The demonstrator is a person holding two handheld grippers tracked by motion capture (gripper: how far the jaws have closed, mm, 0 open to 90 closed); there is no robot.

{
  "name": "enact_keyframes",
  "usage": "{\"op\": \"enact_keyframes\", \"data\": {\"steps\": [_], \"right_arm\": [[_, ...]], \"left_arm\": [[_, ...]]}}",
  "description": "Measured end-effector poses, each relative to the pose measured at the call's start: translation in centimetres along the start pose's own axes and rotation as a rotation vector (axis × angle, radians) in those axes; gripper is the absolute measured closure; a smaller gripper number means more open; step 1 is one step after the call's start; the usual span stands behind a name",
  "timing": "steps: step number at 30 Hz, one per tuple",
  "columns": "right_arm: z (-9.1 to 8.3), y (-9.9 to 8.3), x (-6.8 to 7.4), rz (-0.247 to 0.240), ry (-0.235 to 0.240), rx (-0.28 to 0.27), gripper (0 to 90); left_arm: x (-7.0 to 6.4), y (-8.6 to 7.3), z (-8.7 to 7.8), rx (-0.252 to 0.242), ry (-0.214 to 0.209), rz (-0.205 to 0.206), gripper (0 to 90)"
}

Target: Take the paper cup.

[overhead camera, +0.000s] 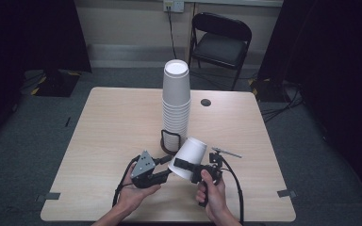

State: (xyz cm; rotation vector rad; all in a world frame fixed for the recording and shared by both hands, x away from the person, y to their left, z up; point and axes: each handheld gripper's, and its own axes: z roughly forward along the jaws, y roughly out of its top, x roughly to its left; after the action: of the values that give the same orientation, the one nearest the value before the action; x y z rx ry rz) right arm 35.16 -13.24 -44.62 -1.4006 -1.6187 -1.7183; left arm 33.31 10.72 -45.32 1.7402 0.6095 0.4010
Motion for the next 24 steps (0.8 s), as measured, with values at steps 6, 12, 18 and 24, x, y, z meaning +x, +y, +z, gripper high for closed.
{"op": "enact_keyframes", "data": {"steps": [6, 12, 18, 24], "right_arm": [[0.3, -0.3, 0.3, 0.018, -0.004, 0.014, 14.1], [0.6, -0.5, 0.5, 0.048, -0.007, 0.025, 14.0], [0.9, -0.5, 0.4, 0.051, -0.013, 0.032, 14.0], [1.2, -0.7, 0.3, 0.027, -0.009, 0.083, 11.6]], "left_arm": [[-0.3, 0.1, 0.2, 0.0, 0.011, 0.037, 69.1], [-0.4, 0.2, 0.4, -0.001, 0.017, 0.044, 71.4], [-0.3, 0.1, 0.7, -0.01, 0.023, 0.029, 69.1], [-0.4, 0.2, 0.7, -0.001, -0.003, 0.047, 77.4]]}}
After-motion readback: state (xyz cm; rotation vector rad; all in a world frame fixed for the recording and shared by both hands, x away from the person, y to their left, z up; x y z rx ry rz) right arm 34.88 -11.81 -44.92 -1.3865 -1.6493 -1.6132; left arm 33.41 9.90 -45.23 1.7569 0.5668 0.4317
